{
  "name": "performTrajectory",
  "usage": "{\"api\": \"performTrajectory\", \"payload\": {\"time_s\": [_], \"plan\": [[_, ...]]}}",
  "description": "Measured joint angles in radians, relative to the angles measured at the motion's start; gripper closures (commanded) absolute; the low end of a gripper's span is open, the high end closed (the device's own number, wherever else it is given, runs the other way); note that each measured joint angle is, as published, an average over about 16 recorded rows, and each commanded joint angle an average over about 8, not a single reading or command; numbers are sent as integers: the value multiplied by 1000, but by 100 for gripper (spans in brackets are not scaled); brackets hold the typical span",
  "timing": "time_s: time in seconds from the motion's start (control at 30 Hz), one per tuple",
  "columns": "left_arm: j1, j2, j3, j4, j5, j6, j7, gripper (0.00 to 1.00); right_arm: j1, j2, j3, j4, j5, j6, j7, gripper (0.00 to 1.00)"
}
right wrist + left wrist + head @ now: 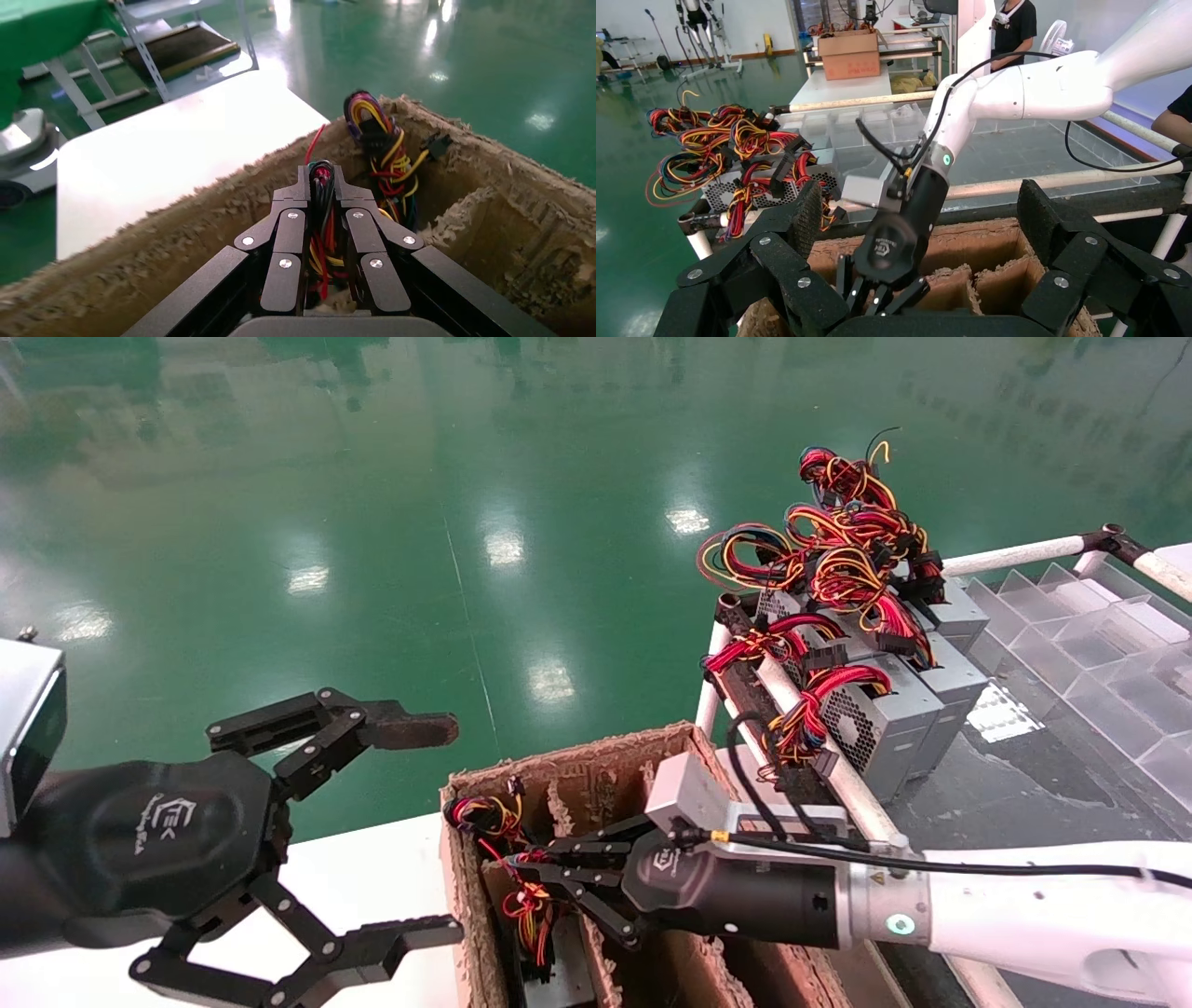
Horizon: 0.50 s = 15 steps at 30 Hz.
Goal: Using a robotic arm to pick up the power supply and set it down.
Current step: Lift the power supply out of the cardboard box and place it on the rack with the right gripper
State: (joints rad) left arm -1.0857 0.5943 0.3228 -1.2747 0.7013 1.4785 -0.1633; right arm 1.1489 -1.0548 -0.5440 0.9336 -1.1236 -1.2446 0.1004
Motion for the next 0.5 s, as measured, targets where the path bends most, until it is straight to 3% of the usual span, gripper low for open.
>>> {"api": "performTrajectory", "payload": {"time_s": [0.5], "plan": [[0,0,0,0,0,0,0,0,30,98,80,66,166,-88,133,100]]}}
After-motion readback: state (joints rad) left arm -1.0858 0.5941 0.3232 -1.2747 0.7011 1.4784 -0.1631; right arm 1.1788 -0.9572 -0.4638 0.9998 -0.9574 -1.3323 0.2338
